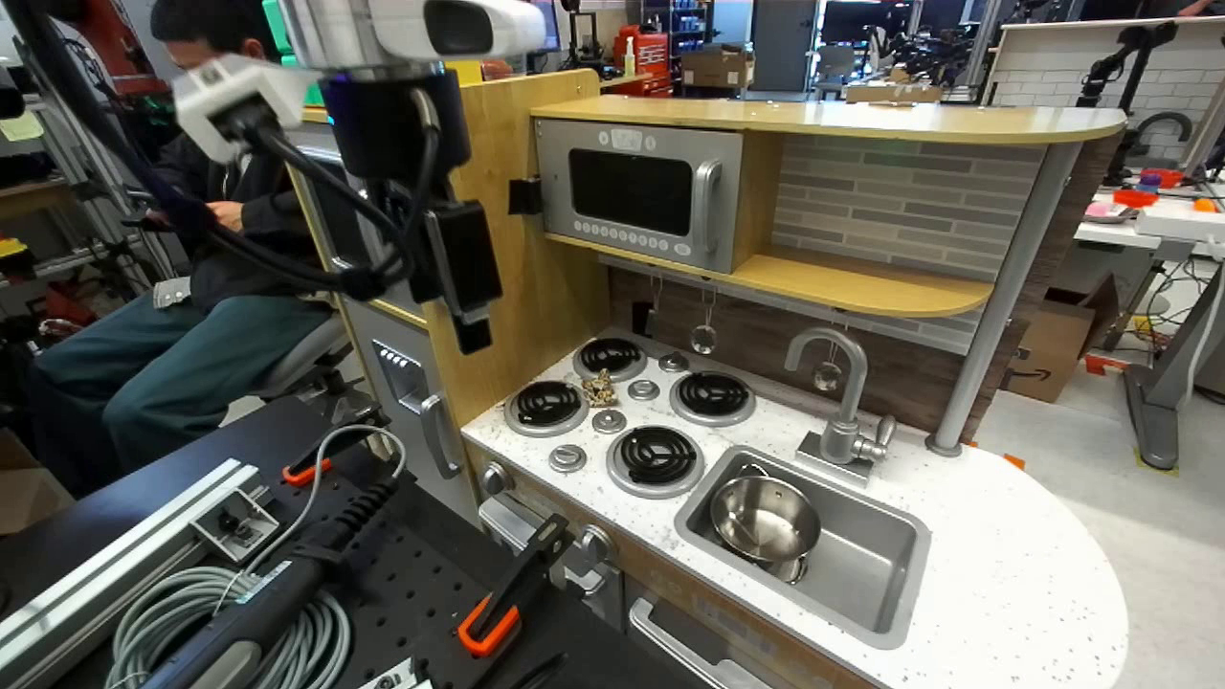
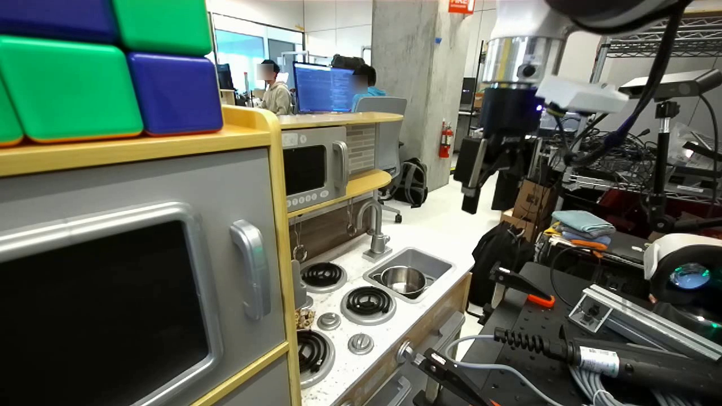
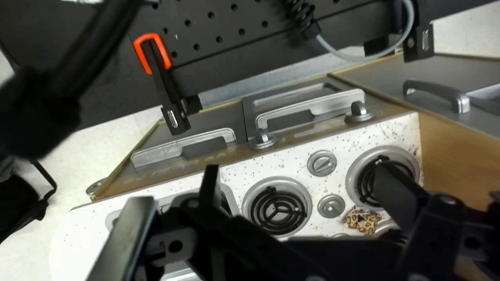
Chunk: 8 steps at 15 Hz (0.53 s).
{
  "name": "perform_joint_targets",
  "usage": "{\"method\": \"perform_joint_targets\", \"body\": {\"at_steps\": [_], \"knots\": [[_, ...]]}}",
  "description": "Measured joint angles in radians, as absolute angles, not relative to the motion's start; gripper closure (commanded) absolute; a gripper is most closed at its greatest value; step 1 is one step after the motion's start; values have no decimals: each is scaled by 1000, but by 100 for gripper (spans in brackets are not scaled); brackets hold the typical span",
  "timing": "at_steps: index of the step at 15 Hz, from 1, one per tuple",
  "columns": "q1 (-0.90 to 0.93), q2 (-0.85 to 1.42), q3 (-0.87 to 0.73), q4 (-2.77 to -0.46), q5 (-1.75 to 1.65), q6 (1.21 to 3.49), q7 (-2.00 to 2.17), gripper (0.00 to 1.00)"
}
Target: Pick up the plush toy from the stove and put it inside the silver pot in the sink
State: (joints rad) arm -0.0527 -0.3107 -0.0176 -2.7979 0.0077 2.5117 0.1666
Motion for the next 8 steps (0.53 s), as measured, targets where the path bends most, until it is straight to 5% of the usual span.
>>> {"method": "perform_joint_targets", "body": {"at_steps": [3,8], "knots": [[-53,-116,4,-2765,0,2720,246,0],[-53,3,16,-2703,-8,2756,288,0]]}}
